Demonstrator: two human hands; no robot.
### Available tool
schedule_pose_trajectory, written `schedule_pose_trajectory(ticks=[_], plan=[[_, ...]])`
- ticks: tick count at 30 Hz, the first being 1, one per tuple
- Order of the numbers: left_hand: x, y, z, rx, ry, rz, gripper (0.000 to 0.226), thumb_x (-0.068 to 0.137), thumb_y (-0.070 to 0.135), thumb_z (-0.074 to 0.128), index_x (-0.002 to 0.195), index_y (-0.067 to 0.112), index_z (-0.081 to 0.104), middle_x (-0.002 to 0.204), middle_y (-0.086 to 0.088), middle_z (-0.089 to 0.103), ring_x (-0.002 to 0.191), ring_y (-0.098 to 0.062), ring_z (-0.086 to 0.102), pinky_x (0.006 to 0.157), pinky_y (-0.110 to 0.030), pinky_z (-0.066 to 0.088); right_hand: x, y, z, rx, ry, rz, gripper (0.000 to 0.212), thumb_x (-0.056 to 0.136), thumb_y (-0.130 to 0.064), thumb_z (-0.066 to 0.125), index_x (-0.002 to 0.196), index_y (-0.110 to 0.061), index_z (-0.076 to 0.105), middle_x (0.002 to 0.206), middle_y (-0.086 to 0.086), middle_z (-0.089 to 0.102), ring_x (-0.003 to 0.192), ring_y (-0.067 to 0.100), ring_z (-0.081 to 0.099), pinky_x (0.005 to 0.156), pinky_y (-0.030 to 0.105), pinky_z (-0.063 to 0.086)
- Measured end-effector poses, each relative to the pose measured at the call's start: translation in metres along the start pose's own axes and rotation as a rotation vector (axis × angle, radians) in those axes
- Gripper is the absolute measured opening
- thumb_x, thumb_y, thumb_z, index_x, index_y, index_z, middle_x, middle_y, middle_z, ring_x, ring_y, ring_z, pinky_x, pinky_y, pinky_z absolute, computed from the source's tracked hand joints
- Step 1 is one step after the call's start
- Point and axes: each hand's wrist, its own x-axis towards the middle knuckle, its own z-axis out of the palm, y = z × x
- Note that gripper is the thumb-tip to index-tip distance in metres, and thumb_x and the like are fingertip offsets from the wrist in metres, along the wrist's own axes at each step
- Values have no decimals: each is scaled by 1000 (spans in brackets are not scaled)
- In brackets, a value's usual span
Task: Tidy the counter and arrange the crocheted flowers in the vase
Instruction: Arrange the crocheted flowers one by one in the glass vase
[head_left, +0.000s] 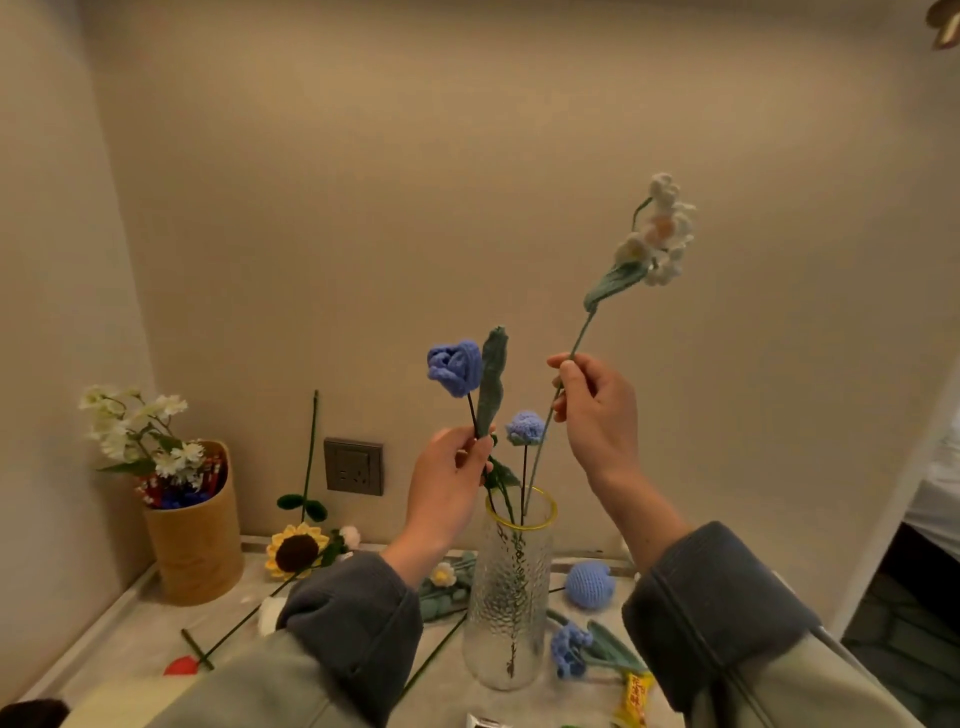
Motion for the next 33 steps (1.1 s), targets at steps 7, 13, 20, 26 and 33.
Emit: schedule_pose_trajectory(ticks=[7,13,20,26,33], plan=[[-14,-23,7,304,-39,-49,8,92,34,57,99,35,54,85,13,62,77,-5,60,67,-31,51,-56,74,-4,-255,-129,160,14,95,-17,53,101,-26,61,72,-2,60,63,13,54,61,35,47],[-22,-37,15,422,-78,-141,8,93,32,54,98,25,53,96,1,60,86,-16,59,76,-35,49,-75,96,4,-393,-113,233,11,91,-19,54,81,-20,59,85,-5,54,81,16,54,67,31,40],[-24,-40,19,352,-116,-208,15,99,38,41,97,27,51,97,-1,59,82,-15,59,72,-34,47,-77,94,7,-356,-104,337,24,98,-25,46,112,-16,64,105,-6,58,98,18,56,82,29,42],[-26,-47,16,359,-168,-246,27,100,37,38,100,22,60,96,-3,64,84,-16,61,75,-38,51,-87,96,10,-223,-265,628,38,97,-40,48,65,-20,51,66,0,54,60,10,52,59,31,39],[-39,-55,2,249,-199,-326,35,99,34,42,130,22,53,124,-1,61,110,-19,58,97,-45,48,-126,106,19,-98,77,529,44,87,-36,61,122,-16,47,123,7,52,114,25,50,96,41,42]])
